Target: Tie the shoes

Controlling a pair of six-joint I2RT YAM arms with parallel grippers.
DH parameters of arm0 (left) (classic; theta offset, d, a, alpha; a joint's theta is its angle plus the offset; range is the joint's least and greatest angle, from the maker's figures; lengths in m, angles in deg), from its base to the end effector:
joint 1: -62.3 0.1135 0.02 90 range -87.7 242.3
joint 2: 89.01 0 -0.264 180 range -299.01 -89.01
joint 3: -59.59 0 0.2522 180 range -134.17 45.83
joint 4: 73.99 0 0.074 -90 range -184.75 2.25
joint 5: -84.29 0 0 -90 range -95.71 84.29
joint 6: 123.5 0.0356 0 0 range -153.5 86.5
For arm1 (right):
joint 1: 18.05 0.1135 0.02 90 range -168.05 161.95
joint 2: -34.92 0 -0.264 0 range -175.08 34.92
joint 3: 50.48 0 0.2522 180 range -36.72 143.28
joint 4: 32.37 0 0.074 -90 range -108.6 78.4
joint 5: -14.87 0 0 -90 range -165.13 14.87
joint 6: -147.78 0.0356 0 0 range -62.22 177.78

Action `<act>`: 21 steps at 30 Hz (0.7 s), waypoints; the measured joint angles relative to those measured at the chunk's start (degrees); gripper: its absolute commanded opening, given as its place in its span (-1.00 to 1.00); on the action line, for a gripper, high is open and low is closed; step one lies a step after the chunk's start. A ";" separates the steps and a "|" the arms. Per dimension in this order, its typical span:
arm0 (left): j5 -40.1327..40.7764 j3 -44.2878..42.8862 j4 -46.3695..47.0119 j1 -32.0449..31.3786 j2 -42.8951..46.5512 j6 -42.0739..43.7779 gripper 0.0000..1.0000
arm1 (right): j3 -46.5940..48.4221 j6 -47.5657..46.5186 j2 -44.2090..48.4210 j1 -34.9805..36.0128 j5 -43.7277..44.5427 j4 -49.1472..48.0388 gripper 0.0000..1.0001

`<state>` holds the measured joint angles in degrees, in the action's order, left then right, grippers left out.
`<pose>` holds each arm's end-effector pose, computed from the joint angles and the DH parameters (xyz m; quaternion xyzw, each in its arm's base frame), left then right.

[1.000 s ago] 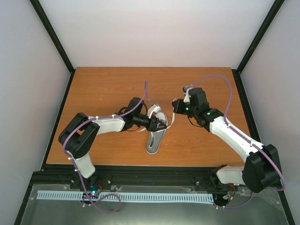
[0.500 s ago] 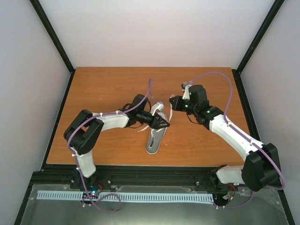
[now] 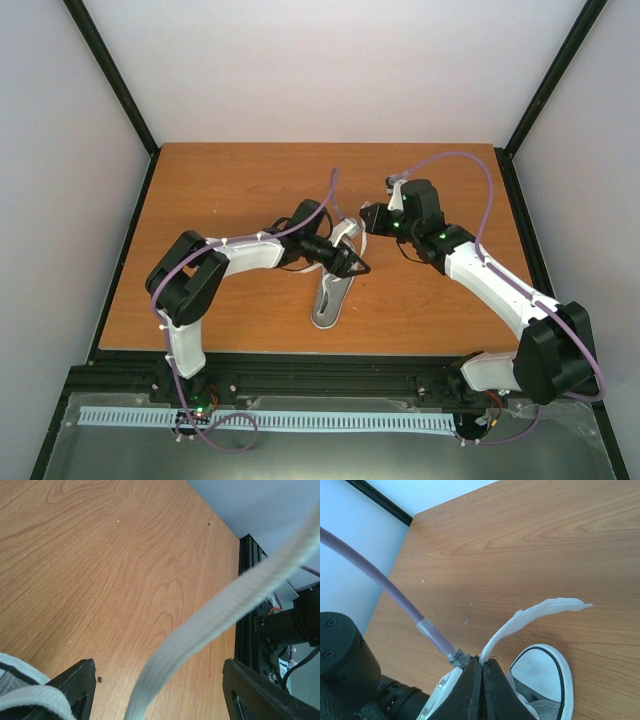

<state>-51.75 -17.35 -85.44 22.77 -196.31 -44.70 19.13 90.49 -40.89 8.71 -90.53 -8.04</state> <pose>0.2843 -0.2678 0.1723 0.3604 0.7756 -0.4835 0.1866 0.2630 0.1432 0.2872 -0.0217 0.8628 0.3448 0.3691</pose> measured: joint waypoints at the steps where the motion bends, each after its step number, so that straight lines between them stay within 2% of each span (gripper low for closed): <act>1: 0.20 -0.22 -0.22 -0.31 0.00 0.33 0.47 | 0.00 0.15 0.00 0.00 0.28 0.09 -0.95; 8: 1.79 -0.39 -1.53 -1.31 0.02 2.01 0.37 | 0.02 1.20 0.00 0.00 1.03 0.35 -0.94; 18: 2.38 -3.28 -5.84 -2.01 0.02 5.53 0.36 | 0.35 3.06 -0.37 0.00 -0.52 0.52 -0.95; 21: 2.36 -3.43 -6.36 -3.34 0.02 6.58 0.25 | 0.74 3.61 -0.44 0.00 -0.24 0.81 -0.95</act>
<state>-49.39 -20.78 -91.80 19.43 -196.29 -38.13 19.88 94.10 -41.33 8.71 -90.77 -7.23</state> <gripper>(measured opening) 0.677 0.030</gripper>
